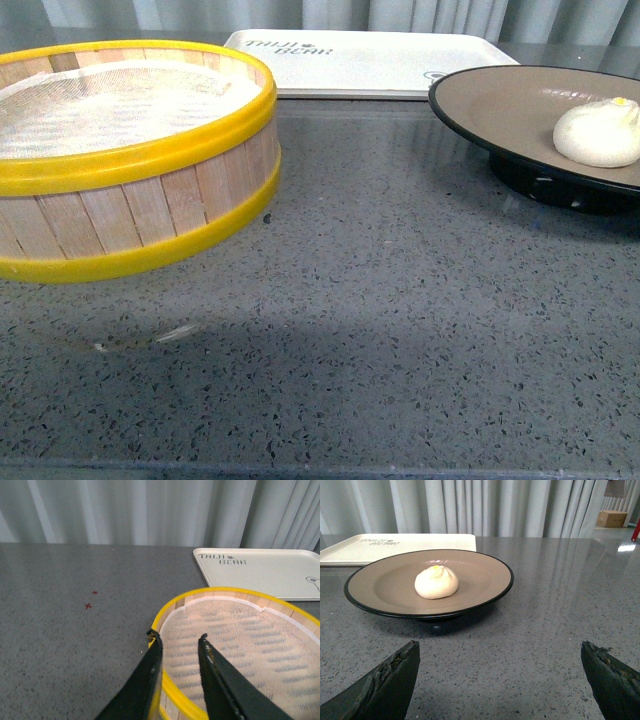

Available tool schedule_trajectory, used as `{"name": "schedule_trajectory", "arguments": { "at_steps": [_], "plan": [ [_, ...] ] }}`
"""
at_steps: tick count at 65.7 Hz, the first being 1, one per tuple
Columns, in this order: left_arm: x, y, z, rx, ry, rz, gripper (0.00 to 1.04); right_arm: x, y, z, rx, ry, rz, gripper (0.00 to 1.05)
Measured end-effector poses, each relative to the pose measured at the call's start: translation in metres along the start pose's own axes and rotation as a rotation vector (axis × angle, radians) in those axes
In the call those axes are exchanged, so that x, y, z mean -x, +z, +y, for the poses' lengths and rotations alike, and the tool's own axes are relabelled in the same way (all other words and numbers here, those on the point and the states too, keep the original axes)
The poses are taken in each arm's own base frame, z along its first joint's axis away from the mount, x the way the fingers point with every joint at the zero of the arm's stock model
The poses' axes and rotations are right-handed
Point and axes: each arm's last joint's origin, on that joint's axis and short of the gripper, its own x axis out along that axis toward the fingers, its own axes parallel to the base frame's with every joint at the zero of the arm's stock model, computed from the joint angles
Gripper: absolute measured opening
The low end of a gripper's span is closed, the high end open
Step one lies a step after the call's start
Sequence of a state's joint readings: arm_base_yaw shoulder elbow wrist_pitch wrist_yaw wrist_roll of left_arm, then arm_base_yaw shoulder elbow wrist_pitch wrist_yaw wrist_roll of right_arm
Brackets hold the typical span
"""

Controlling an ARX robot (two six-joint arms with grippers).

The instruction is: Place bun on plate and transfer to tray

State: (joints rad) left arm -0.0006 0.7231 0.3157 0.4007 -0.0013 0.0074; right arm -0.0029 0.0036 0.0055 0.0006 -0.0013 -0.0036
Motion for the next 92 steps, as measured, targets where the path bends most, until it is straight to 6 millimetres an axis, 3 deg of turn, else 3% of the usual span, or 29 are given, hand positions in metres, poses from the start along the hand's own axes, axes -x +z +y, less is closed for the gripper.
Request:
{"name": "schedule_trajectory", "arguments": {
  "at_steps": [17, 39, 72, 92],
  "plan": [
    [0.019, -0.028, 0.000, 0.008, -0.001, 0.002, 0.04, 0.000, 0.000, 0.000, 0.000, 0.000, 0.000, 0.96],
    [0.035, -0.048, 0.000, 0.009, 0.000, -0.003, 0.04, 0.000, 0.000, 0.000, 0.000, 0.000, 0.000, 0.96],
    [0.050, -0.062, 0.000, 0.010, -0.001, -0.010, 0.04, 0.000, 0.000, 0.000, 0.000, 0.000, 0.000, 0.96],
    [0.056, -0.060, 0.000, 0.010, -0.001, -0.035, 0.04, 0.000, 0.000, 0.000, 0.000, 0.000, 0.000, 0.96]
  ]
}}
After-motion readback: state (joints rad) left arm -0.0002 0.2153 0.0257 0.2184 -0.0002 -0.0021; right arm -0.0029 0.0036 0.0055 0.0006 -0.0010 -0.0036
